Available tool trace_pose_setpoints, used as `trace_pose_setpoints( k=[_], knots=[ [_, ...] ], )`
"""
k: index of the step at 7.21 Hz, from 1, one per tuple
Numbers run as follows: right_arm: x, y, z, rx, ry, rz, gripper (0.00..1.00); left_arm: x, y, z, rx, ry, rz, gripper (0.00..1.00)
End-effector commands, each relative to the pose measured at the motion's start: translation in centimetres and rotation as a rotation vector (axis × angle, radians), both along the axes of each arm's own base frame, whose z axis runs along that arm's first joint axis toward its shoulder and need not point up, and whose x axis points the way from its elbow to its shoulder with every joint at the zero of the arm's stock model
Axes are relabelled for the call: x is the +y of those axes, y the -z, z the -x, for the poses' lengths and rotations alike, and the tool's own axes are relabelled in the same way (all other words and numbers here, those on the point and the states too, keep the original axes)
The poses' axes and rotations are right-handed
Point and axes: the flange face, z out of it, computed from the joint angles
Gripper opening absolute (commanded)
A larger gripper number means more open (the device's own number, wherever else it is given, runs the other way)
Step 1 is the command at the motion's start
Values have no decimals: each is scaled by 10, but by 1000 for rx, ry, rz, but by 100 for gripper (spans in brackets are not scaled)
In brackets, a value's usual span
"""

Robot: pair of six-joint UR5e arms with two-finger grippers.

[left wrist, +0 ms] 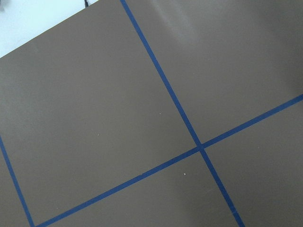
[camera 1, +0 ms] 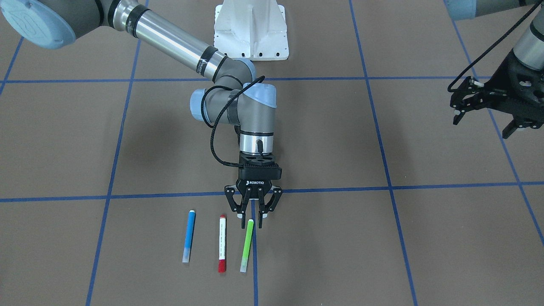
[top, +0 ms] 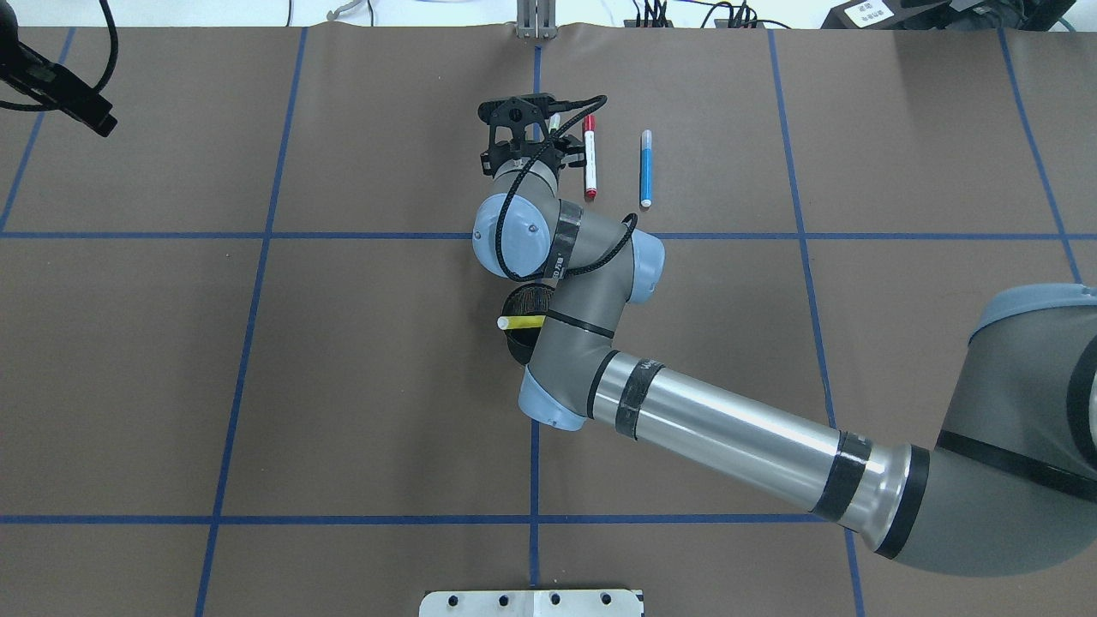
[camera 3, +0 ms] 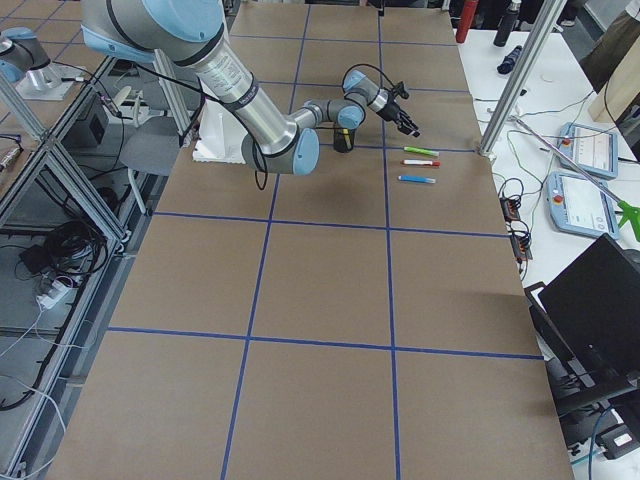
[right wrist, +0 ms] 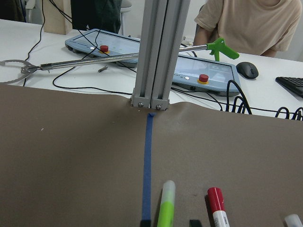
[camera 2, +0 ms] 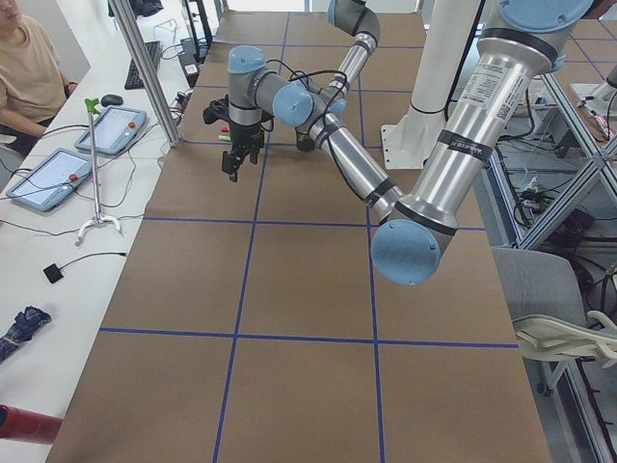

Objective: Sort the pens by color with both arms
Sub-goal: 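Carry the green pen beside the red-capped marker and lower it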

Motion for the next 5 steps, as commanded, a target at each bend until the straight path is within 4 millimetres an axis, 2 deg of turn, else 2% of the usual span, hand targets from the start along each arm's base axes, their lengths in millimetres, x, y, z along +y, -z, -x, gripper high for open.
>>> trace_pose_setpoints(
  k=[1,2,3,4,5],
  knots=[
    [-12,13,-15,-57,47,32,98,1,1,1,1,1,-3,100],
    [-28,28,-38,-125,115,81,98,1,3,0,2,0,-4,100],
    [-49,27,-59,-163,174,134,98,1,6,0,14,39,25,100],
    [-67,34,-89,-195,250,221,98,1,23,-10,40,76,47,100],
    [-75,56,-129,-181,306,330,99,5,30,-32,50,76,73,100]
  ],
)
